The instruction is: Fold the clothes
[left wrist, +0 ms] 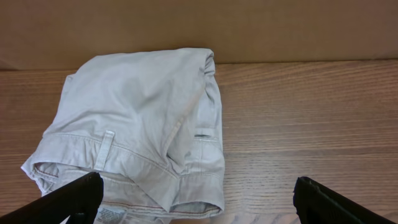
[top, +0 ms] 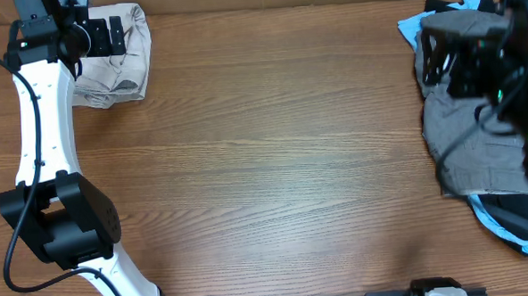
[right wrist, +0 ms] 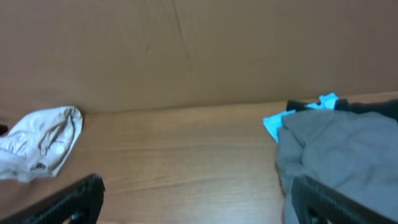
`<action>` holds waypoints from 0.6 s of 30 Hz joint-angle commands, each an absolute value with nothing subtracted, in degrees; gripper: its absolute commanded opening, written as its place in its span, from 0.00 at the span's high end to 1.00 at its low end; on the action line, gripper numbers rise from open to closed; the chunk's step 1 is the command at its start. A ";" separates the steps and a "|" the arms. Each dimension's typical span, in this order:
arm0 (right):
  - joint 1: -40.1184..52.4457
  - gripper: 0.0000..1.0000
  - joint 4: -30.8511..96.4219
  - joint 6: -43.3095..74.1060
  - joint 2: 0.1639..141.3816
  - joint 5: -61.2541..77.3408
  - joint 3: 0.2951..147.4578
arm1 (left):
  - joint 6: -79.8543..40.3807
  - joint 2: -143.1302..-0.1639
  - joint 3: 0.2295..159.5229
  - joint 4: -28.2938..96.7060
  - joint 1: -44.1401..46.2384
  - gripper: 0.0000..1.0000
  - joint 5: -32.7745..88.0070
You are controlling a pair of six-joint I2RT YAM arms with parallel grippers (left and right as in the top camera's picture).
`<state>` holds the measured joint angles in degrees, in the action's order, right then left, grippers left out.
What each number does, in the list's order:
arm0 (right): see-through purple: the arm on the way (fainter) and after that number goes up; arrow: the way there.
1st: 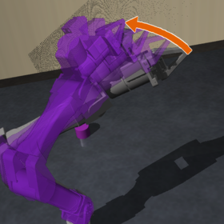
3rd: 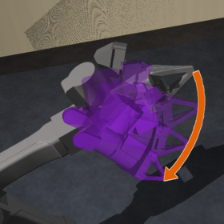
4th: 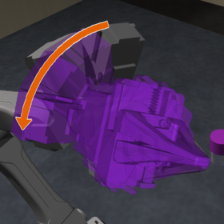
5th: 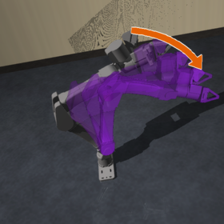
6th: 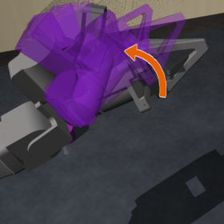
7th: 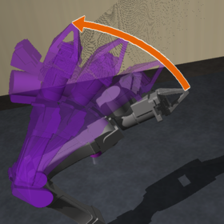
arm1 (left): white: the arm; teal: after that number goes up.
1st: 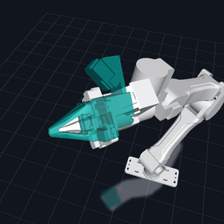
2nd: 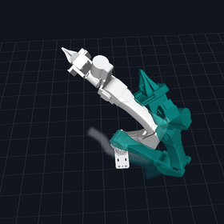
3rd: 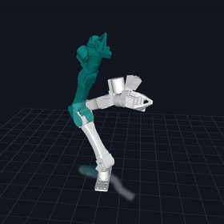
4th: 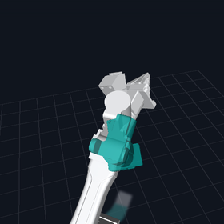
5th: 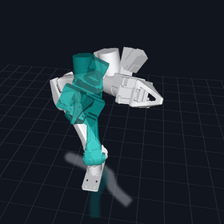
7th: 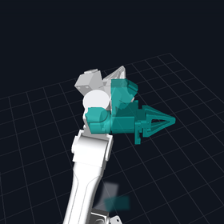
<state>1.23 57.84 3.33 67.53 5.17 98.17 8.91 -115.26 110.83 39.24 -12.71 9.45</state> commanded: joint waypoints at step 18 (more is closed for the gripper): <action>0.58 0.00 9.96 3.01 20.05 7.64 26.94 | 8.10 -115.94 110.89 39.18 -12.25 0.00 10.13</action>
